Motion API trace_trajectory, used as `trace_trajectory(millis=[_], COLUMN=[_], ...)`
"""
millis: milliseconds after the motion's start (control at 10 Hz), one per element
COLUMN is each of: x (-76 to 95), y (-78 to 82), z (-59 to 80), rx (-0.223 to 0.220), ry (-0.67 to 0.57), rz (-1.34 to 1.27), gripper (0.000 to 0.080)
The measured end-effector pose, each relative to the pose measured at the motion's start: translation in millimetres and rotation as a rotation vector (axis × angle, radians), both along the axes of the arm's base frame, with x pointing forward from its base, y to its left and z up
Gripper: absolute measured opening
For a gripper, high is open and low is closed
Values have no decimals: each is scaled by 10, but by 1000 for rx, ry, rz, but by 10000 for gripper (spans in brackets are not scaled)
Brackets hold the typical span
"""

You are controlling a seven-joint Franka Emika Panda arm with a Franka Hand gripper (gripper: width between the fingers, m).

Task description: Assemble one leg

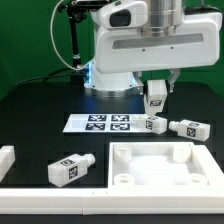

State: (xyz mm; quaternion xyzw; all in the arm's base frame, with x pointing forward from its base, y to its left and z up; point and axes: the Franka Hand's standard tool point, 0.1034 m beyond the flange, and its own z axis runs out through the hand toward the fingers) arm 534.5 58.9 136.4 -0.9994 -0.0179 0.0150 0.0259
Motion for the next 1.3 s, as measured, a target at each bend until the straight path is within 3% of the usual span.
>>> trace_trajectory(millis=[300, 400, 500, 700, 800, 900, 1300], x=[100, 251, 541, 930, 954, 867, 893], y=[-6, 67, 173, 376, 515, 535, 517], z=[-21, -13, 23, 106, 108, 25, 30], rx=[-5, -2, 3, 14, 18, 12, 10], ry=[-205, -257, -316, -460, -593, -613, -605], rz=[-7, 0, 11, 18, 33, 49, 51], gripper=[285, 285, 285, 287, 287, 287, 287])
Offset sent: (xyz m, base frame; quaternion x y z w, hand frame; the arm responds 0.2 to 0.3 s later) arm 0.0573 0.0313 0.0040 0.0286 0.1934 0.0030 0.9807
